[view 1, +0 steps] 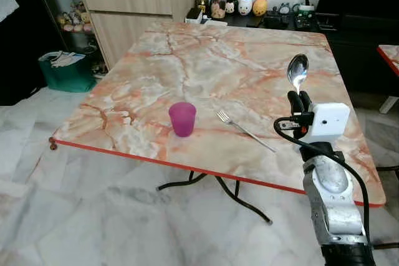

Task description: Setting the table

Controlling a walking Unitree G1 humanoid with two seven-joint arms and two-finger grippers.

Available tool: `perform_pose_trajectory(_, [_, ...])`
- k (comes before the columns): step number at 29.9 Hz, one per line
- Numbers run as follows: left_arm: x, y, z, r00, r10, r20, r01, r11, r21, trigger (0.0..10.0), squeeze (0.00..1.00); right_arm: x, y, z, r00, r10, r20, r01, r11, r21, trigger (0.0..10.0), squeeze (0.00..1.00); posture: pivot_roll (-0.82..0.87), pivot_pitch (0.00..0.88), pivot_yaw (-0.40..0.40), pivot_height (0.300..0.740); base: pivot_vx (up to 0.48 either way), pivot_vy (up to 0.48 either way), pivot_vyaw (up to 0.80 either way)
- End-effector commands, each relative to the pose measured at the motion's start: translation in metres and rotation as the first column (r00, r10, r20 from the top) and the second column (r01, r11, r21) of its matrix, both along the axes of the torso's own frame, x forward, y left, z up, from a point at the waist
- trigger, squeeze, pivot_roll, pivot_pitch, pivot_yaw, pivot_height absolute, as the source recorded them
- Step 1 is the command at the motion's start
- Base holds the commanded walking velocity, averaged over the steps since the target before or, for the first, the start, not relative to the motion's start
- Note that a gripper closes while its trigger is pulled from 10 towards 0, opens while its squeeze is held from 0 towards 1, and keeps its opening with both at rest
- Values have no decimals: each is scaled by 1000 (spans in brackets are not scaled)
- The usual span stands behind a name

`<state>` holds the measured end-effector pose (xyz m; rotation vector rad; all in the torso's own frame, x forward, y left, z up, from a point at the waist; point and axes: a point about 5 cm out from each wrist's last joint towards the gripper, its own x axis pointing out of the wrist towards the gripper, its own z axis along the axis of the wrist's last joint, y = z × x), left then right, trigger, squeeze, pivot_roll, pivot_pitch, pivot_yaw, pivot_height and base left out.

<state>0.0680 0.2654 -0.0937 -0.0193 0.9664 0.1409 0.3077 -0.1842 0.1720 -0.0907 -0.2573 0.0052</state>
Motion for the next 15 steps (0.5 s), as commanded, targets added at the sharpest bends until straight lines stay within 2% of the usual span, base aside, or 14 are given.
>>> perform_pose_trajectory(1, [-2, 1, 0, 1000, -8, -15, 8, 1000, 10, 10000, 0, 2, -1, 3, 1000, -6, 6, 6, 1000, -2, 10000, 0, -76, 0, 23, 740, 0, 0, -756])
perform_pose_trajectory(2, [-2, 1, 0, 1000, -9, -15, 9, 1000, 10, 10000, 0, 2, -1, 3, 1000, -7, 8, 7, 1000, -4, 10000, 0, -76, 0, 23, 740, 0, 0, -756])
perform_pose_trajectory(15, [-2, 1, 0, 1000, -8, -16, 8, 1000, 8, 10000, 0, 3, 2, 7, 1000, 9, 28, -9, 1000, 4, 10000, 0, -71, 0, 22, 740, 0, 0, 0])
